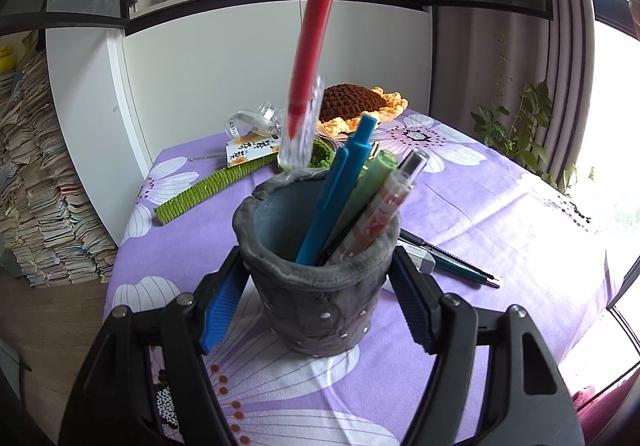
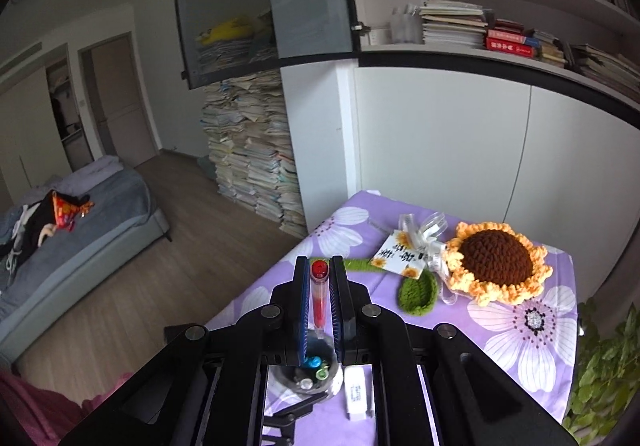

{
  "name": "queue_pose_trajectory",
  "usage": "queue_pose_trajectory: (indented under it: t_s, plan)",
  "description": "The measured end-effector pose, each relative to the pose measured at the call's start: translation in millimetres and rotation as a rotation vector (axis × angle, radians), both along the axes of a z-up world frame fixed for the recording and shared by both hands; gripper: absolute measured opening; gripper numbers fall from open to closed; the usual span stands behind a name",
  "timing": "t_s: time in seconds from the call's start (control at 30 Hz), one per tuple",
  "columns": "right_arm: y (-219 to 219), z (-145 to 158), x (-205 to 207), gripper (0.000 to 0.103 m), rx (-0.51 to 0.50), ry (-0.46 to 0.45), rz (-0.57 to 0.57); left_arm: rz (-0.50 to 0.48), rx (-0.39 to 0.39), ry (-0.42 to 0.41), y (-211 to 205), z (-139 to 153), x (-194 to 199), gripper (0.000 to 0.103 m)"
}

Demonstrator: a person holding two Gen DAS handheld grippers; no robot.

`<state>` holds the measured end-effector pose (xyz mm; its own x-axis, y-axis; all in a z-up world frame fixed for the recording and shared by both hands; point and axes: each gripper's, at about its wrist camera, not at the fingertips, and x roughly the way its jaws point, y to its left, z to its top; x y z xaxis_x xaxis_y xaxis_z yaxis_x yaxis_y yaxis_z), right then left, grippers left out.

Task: Organize stationery
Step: 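Lift the red pen and drop it into the grey cup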

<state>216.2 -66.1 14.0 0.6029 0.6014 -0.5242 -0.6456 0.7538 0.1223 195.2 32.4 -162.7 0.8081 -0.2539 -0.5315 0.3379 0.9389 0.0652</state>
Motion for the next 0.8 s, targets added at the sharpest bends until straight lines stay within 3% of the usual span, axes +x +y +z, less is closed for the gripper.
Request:
queue_pose_trajectory:
  t_s: [0.33, 0.47, 0.6, 0.7, 0.73, 0.8]
  plan:
    - [16, -50, 28, 0.01, -0.054, 0.184, 0.013, 0.003, -0.002, 0.002, 1, 0, -1, 0.07]
    - [9, -69, 41, 0.01, -0.001, 0.32, 0.04, 0.002, -0.004, 0.005, 1, 0, -1, 0.07]
    - [-14, -69, 38, 0.011, 0.054, 0.335, 0.0, 0.0, -0.006, 0.009, 3, 0, -1, 0.071]
    - [-44, -68, 36, 0.028, 0.12, 0.333, -0.044, 0.001, -0.01, 0.012, 3, 0, -1, 0.071]
    - [-50, -70, 37, 0.04, 0.108, 0.323, -0.068, 0.002, -0.01, 0.013, 3, 0, -1, 0.071]
    - [-57, -83, 39, 0.044, -0.019, 0.298, -0.168, 0.003, -0.005, 0.012, 2, 0, -1, 0.071]
